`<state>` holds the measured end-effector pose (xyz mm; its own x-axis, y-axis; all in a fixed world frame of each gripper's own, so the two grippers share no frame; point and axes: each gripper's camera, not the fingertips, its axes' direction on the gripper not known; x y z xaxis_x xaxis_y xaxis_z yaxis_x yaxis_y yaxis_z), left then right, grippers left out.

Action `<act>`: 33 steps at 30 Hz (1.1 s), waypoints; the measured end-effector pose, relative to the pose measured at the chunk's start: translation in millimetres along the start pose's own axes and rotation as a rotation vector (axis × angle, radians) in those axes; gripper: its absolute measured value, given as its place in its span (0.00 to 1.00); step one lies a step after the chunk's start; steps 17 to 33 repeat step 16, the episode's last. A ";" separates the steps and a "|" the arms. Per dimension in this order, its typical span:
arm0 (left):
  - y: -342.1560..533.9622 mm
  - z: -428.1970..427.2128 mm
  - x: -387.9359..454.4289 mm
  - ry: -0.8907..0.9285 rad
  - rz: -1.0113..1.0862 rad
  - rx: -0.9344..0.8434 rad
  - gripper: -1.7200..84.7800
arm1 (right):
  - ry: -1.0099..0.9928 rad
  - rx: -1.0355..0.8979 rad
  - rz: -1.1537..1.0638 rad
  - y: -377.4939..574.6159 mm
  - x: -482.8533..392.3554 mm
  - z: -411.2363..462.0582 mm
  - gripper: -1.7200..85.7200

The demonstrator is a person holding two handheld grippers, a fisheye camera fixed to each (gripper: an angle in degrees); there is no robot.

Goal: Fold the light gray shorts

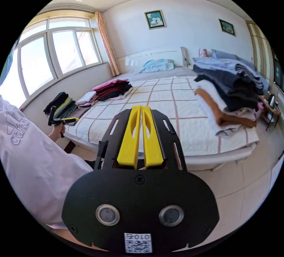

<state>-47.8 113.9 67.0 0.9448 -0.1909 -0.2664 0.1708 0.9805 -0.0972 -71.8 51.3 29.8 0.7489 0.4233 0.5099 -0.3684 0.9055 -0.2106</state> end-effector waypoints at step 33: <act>45.8 -42.1 -89.4 -0.156 0.023 0.067 0.17 | -0.405 -0.019 -0.199 12.9 -53.8 24.3 0.09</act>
